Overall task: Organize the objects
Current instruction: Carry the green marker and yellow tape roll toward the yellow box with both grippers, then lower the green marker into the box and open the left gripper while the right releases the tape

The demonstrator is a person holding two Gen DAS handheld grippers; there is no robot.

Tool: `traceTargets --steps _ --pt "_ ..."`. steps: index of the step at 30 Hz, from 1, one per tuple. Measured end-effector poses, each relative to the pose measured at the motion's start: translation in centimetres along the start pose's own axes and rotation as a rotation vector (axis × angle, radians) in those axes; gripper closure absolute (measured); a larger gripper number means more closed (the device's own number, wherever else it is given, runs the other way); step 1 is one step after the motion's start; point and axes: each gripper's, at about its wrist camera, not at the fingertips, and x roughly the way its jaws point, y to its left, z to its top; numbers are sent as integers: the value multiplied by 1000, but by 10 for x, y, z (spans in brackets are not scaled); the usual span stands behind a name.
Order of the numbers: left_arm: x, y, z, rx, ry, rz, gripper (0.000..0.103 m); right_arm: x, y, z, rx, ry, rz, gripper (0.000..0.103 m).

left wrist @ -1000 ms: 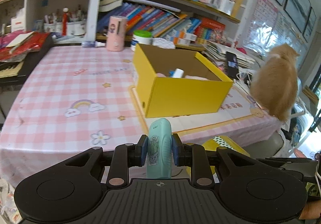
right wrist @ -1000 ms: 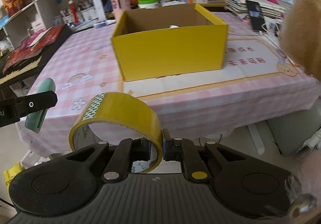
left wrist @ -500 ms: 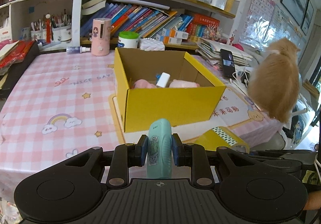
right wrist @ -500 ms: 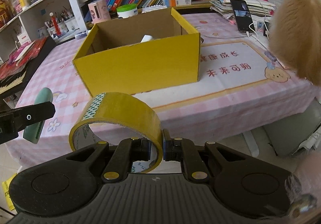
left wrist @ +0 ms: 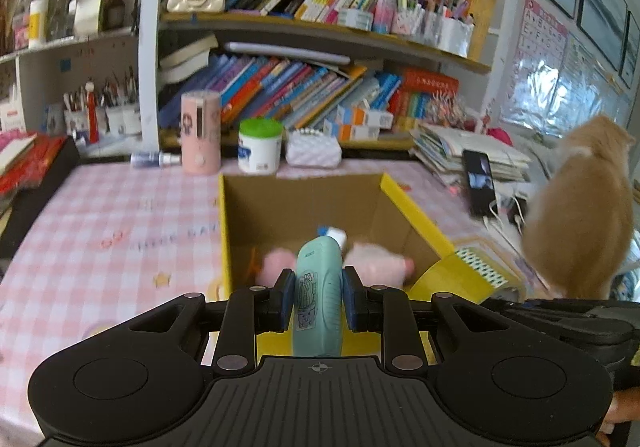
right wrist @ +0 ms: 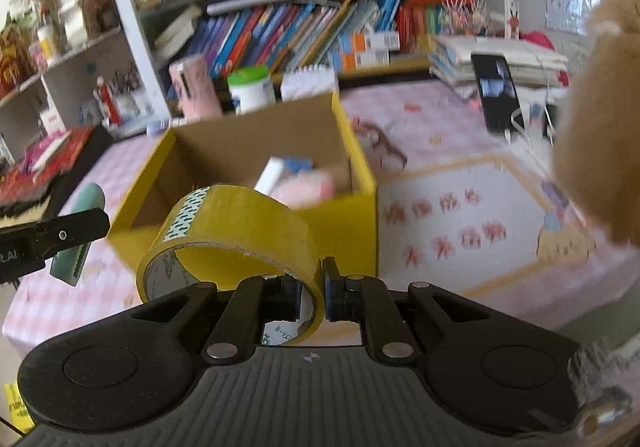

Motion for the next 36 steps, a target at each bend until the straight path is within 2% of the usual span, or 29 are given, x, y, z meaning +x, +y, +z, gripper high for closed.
traceTargets --steps 8,13,26,36 --pt "42 -8 21 11 -1 74 80 28 -19 52 -16 -62 45 93" --pt "67 -9 21 31 31 117 80 53 -21 71 -52 -54 63 93" --pt "109 -9 8 27 147 166 80 113 -12 84 -139 37 121 92" --pt "130 -13 -4 28 208 175 79 133 -13 86 -177 73 130 93"
